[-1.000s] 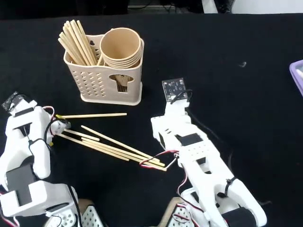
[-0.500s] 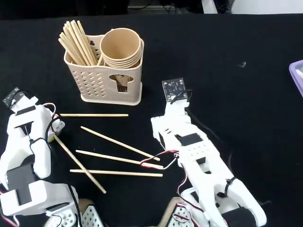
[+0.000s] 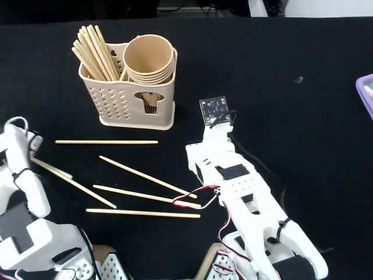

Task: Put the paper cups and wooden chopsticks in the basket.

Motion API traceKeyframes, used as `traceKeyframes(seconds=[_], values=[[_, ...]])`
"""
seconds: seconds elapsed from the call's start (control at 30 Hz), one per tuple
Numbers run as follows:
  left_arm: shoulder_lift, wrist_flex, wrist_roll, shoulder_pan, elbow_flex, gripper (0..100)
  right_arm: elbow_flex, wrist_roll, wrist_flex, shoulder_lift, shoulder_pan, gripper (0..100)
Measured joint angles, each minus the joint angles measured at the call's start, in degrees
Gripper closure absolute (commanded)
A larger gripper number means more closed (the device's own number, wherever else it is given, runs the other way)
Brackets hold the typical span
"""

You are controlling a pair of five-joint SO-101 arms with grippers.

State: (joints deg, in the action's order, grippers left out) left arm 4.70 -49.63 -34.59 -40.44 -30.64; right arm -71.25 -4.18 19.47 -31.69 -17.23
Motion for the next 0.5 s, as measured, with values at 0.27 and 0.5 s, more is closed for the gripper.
traceKeyframes(seconds=[0.27,0.5], values=[[0.00,-7.30,-5.54,-0.26,8.18,97,0.00,0.00,0.00,0.00,0.00,95.3],[-0.09,-2.46,-1.93,-7.38,4.22,97,0.00,0.00,-0.44,0.00,0.00,95.3]])
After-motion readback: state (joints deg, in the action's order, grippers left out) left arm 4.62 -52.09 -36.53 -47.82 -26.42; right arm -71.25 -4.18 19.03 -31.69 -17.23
